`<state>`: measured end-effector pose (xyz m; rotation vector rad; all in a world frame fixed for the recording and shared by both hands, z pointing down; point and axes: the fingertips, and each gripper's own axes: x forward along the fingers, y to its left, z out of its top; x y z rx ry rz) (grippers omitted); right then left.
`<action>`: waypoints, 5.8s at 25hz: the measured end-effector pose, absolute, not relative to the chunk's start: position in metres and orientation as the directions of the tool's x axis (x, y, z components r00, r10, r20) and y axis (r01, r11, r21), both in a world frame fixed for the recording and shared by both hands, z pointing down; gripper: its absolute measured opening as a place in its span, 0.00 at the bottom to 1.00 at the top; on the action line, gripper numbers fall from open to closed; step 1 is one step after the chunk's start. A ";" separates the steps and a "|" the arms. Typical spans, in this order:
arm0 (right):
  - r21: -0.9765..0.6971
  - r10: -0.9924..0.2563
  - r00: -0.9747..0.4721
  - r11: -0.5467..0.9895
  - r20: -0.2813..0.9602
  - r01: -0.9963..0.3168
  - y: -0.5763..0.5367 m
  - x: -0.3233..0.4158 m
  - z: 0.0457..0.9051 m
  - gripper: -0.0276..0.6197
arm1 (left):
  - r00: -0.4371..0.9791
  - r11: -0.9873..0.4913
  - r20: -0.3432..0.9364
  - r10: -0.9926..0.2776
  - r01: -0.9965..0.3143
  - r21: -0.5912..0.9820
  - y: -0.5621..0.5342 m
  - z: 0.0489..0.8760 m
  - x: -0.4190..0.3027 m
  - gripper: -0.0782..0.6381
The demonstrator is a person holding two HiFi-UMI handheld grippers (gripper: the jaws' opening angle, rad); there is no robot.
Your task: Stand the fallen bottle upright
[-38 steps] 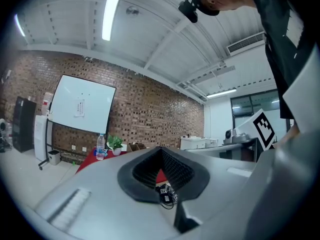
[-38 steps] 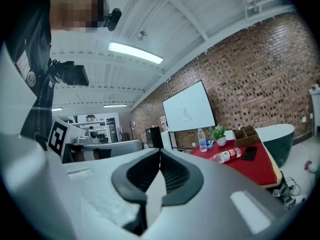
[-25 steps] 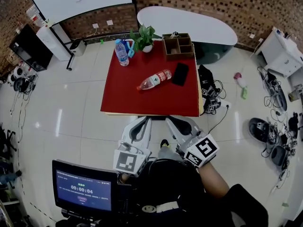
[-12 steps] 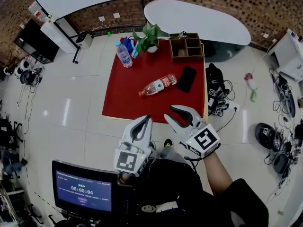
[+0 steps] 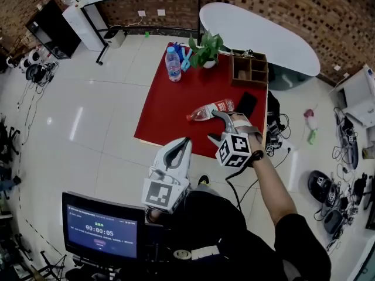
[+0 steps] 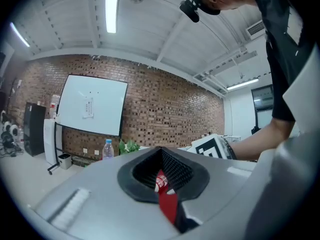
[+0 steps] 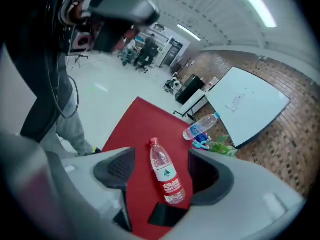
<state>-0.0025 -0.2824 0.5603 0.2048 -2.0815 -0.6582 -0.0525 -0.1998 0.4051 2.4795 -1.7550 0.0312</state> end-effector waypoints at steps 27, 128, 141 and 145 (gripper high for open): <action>0.162 -0.150 -0.062 0.879 0.987 0.448 -0.356 -0.060 0.720 0.51 | -0.060 0.072 0.102 -0.993 -0.990 0.122 -0.157 0.413 -0.214 0.12; -0.212 -0.408 -0.913 0.892 0.007 -0.400 -0.188 0.051 0.448 0.05 | 0.339 -0.339 0.175 -0.924 -0.940 0.035 -0.173 0.405 -0.018 0.12; -0.169 -0.498 -0.865 0.848 0.068 -0.502 -0.002 -0.024 0.445 0.05 | 0.365 -0.362 0.087 -0.927 -0.931 0.048 0.000 0.395 -0.096 0.12; -0.167 -0.550 -0.832 0.815 0.077 -0.554 0.009 -0.024 0.448 0.05 | 0.377 -0.371 0.096 -0.921 -0.926 0.077 0.011 0.411 -0.101 0.12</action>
